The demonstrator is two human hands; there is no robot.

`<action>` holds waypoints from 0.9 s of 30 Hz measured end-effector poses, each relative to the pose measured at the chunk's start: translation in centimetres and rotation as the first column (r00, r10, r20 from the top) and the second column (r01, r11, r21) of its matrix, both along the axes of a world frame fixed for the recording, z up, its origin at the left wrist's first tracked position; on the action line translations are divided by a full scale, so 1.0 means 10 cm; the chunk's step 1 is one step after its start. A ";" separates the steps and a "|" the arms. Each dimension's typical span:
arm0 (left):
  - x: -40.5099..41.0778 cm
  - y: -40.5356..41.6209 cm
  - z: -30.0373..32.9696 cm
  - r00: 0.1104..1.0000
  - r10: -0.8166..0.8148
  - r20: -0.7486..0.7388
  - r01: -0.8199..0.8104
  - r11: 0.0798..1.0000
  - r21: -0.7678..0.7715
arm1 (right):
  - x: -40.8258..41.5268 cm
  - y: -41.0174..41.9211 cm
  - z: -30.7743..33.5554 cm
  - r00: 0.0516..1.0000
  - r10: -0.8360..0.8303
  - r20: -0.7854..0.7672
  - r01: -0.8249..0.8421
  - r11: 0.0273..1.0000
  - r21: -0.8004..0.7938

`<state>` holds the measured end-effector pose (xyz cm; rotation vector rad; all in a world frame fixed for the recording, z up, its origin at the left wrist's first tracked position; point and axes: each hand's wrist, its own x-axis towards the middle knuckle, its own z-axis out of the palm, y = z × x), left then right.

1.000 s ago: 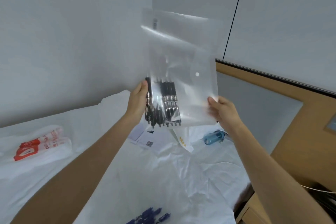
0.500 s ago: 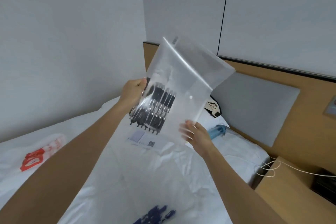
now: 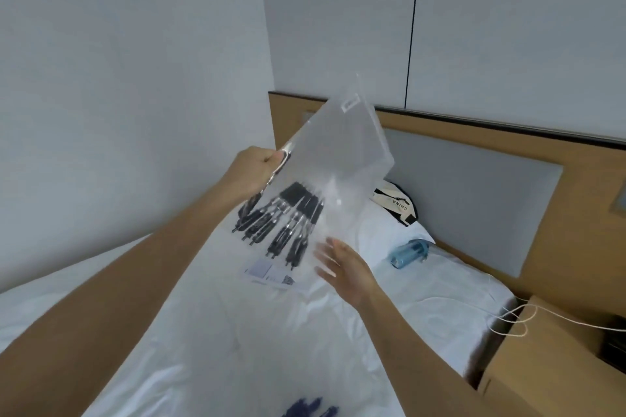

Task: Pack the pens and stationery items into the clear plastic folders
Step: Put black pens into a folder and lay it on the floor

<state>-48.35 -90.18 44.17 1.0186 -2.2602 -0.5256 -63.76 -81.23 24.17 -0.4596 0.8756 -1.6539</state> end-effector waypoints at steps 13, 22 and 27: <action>-0.14 0.08 0.25 0.997 -0.065 0.030 0.069 0.986 -0.149 | -0.02 0.03 0.11 0.997 0.005 0.071 0.000 0.997 -0.074; -0.16 0.04 0.20 0.980 -0.121 -0.160 0.110 0.991 -0.073 | 0.03 0.17 0.04 0.986 -0.002 0.167 0.021 0.993 -0.112; -0.13 0.08 0.07 0.915 -0.079 -0.395 0.108 0.993 0.051 | -0.04 0.22 0.05 0.988 -0.072 0.139 0.087 0.991 -0.104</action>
